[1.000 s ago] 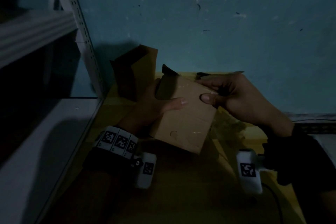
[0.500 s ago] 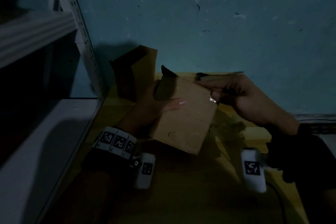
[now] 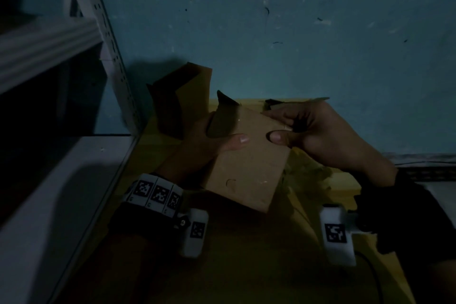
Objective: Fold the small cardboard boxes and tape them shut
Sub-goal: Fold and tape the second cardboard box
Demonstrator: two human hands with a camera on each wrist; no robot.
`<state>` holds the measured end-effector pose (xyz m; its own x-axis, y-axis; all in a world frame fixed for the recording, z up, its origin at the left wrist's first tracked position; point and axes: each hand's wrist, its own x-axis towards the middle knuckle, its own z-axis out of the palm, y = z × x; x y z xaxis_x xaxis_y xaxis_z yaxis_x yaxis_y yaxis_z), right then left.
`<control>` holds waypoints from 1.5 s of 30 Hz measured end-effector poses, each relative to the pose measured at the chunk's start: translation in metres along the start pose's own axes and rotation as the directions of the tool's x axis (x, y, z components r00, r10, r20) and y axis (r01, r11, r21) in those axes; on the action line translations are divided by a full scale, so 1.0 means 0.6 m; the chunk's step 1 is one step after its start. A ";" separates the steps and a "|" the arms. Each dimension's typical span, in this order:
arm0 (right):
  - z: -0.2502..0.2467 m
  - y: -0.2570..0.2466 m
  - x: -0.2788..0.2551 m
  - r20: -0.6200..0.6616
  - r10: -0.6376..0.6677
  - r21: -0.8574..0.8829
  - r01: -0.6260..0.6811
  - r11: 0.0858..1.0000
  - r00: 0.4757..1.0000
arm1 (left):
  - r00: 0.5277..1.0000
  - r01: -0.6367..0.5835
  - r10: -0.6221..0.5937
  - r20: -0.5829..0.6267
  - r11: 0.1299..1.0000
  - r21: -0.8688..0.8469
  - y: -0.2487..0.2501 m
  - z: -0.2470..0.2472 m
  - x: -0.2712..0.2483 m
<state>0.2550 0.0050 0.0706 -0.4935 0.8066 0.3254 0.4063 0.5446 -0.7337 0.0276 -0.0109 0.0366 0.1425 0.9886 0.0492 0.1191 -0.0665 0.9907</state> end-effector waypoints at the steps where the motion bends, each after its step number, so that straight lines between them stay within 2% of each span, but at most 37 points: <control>1: -0.002 -0.001 0.000 0.009 -0.009 -0.026 0.010 1.000 1.000 | 1.000 0.001 -0.001 0.001 1.000 0.006 0.000 -0.001 0.000; 6: 0.000 -0.011 -0.001 0.009 -0.044 -0.147 0.045 0.988 0.999 | 1.000 -0.018 0.018 -0.012 1.000 0.006 0.006 0.002 -0.004; 14: -0.014 -0.025 -0.009 0.064 -0.072 -0.161 0.082 0.984 0.995 | 1.000 -0.013 0.014 -0.008 0.998 0.055 0.010 0.003 -0.005; 23: -0.012 -0.018 -0.012 0.075 0.022 -0.060 -0.017 0.998 0.997 | 0.999 0.054 -0.054 -0.001 0.998 0.015 0.003 -0.005 -0.002; 29: -0.007 -0.027 -0.016 0.083 0.018 0.088 -0.025 0.996 0.996 | 0.998 0.050 -0.050 0.033 0.999 0.000 -0.001 -0.008 -0.002; 34: -0.006 -0.012 -0.010 0.088 -0.005 -0.044 0.009 0.999 0.996 | 0.998 0.057 -0.057 0.040 0.998 0.005 -0.003 -0.009 0.002; 45: -0.017 -0.013 -0.015 0.161 -0.032 -0.104 0.049 0.993 0.986 | 0.995 0.046 -0.052 0.085 0.996 0.070 -0.008 -0.014 0.005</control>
<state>0.2644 -0.0044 0.0797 -0.6235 0.7412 0.2487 0.4593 0.6047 -0.6507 0.0191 -0.0062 0.0331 0.2195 0.9755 -0.0135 0.1944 -0.0301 0.9805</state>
